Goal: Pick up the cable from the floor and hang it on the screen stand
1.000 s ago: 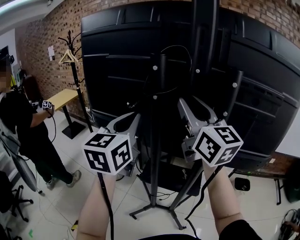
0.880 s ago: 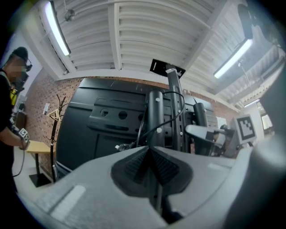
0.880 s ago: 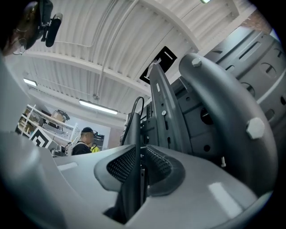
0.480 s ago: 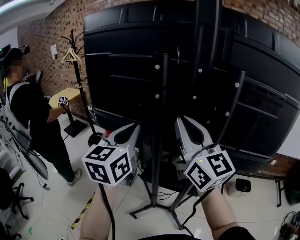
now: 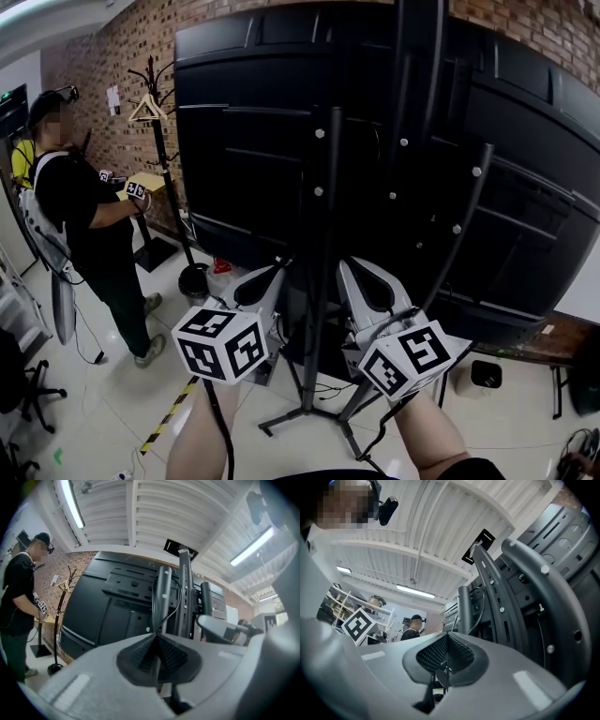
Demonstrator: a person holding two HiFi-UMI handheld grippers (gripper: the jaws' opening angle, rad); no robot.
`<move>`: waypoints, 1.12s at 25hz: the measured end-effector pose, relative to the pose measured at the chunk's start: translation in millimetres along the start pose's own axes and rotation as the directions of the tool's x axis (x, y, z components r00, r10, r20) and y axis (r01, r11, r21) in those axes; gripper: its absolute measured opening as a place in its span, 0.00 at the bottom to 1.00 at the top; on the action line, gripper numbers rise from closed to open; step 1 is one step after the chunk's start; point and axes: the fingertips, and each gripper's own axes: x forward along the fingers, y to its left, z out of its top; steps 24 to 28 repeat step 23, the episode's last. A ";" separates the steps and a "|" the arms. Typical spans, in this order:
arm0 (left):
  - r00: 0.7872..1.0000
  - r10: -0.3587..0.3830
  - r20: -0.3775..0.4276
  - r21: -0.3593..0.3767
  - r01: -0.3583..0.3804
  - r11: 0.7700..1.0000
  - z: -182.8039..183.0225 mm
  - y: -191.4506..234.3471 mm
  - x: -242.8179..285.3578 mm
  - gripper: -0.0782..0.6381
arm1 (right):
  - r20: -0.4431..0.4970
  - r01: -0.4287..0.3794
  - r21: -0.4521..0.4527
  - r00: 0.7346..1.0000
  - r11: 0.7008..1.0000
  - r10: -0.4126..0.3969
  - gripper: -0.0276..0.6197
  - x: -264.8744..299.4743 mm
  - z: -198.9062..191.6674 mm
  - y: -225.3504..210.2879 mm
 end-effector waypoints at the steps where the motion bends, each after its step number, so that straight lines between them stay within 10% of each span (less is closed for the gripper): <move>1: 1.000 0.000 -0.002 -0.003 0.000 1.000 -1.3 0.3 -0.5 0.12 | -0.007 -0.001 0.001 1.000 1.000 0.001 0.05 -0.3 -3.1 0.9; 28: 0.999 0.037 -0.026 0.002 -0.037 0.999 -18.9 -12.4 -14.3 0.12 | -0.068 -0.047 -0.009 0.997 0.999 0.047 0.05 -18.0 -24.1 17.0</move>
